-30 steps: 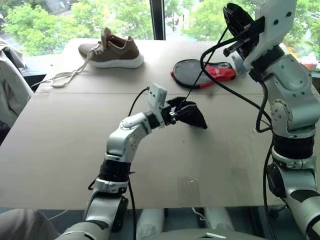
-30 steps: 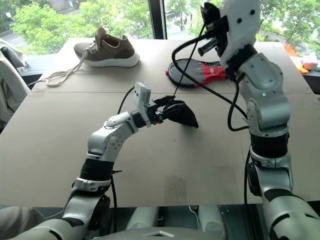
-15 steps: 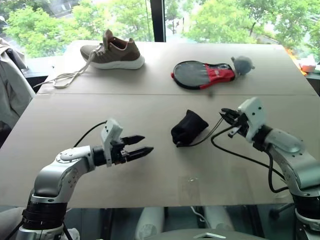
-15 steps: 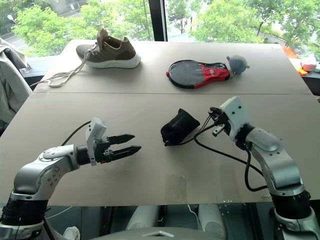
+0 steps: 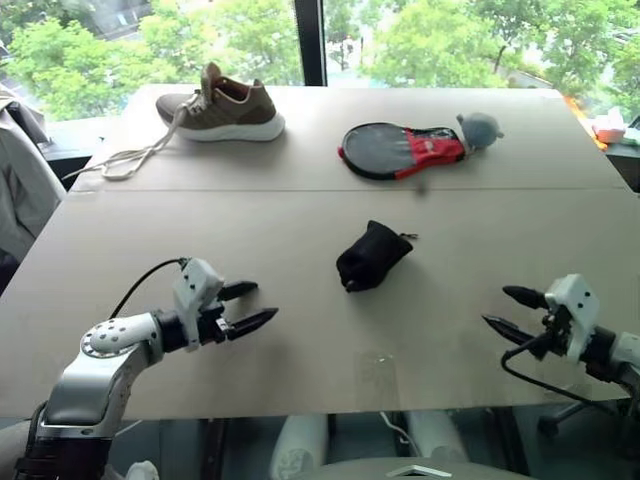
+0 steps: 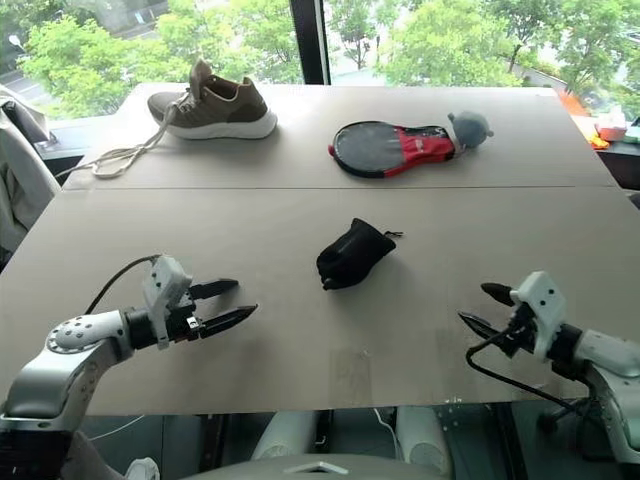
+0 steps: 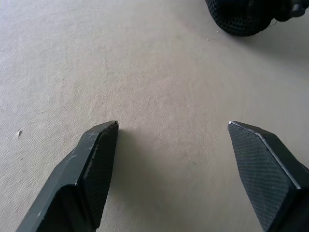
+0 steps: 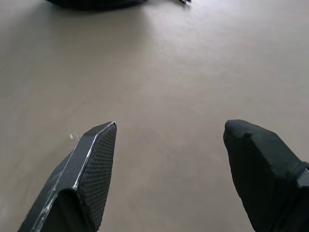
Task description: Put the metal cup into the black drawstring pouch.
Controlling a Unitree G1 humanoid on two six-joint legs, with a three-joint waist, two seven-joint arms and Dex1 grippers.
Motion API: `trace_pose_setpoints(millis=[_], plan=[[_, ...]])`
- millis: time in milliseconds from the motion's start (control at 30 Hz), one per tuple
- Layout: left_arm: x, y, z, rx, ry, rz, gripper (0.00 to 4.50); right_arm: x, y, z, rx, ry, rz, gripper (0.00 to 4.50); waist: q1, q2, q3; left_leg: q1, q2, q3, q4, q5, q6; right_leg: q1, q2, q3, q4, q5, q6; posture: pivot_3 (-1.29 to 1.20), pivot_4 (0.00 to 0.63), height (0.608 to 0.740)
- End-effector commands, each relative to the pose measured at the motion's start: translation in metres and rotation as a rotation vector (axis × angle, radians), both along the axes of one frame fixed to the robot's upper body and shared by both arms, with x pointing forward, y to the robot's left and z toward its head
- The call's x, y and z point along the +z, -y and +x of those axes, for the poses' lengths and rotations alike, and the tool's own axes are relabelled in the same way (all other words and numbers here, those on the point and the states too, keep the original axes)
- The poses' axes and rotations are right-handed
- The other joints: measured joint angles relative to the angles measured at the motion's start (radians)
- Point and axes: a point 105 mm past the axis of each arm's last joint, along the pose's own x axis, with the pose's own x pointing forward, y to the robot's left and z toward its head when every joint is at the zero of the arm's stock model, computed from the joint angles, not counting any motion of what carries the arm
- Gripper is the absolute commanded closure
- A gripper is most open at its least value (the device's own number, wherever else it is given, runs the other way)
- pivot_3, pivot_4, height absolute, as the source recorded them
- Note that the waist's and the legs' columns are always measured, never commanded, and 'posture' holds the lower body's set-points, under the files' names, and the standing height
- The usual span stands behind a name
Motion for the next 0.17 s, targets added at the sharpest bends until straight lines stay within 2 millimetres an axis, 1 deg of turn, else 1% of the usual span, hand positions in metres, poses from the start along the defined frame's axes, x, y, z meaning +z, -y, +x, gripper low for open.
trace_pose_setpoints(millis=[33,100,167], plan=[[0.012,0.000,0.002,-0.014,0.089,0.032,0.76,0.005,0.014,-0.005,0.047,0.087,-0.027,0.91,0.000,0.000,0.000,0.000,0.000,0.000,0.000,0.000,0.000,0.000,0.000,0.000,0.000,0.000,0.000,0.00,0.150,0.740],[0.012,0.003,0.002,-0.023,0.110,0.033,0.76,0.011,0.021,-0.008,0.059,0.143,0.029,0.91,0.000,0.000,0.000,0.000,0.000,0.000,0.000,0.000,0.000,0.000,0.001,0.000,0.000,0.000,0.000,0.00,0.150,0.740],[0.011,0.007,-0.001,-0.045,0.114,0.022,0.76,0.010,0.027,-0.009,0.055,0.148,0.048,0.91,0.000,0.000,0.000,0.000,0.000,0.000,0.000,0.000,0.000,0.000,0.000,0.000,0.000,0.000,0.000,0.00,0.150,0.740]])
